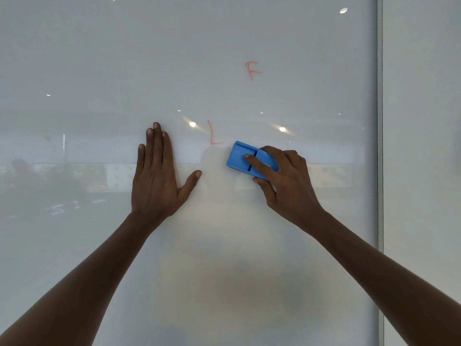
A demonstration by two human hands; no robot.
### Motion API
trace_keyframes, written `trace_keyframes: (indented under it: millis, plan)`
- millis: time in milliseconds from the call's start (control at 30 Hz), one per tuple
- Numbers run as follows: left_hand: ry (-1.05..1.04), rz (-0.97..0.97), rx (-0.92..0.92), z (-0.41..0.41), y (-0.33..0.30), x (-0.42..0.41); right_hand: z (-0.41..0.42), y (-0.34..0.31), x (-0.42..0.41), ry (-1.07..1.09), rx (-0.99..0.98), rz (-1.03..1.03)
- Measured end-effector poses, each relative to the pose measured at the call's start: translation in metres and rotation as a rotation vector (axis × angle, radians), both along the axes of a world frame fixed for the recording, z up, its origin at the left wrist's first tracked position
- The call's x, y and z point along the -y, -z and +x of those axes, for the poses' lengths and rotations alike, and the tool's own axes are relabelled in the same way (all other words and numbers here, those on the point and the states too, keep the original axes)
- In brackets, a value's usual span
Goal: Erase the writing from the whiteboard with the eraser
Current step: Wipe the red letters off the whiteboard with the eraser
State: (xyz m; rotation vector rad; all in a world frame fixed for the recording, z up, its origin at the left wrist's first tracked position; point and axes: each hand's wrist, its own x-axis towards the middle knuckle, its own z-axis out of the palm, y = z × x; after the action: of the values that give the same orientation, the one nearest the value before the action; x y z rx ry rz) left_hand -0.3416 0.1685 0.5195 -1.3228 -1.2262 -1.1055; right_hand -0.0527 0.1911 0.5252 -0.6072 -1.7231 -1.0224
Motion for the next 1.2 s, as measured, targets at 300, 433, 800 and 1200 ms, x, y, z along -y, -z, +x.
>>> trace_keyframes:
  millis: [300,433,800,1200]
  plan:
    - [0.009,0.009,-0.002,0.0,0.001,-0.001,-0.016,-0.08,-0.001,0.024,-0.092,0.075]
    - [0.003,0.004,0.002,0.001,0.001,-0.001,-0.018,-0.131,-0.002,0.061,-0.152,0.055]
    - [0.006,0.019,-0.007,0.0,0.001,0.0,-0.014,-0.206,-0.006,0.125,-0.343,0.02]
    - [0.015,-0.004,-0.004,-0.001,0.0,-0.002,-0.077,-0.108,0.012,0.045,-0.21,0.025]
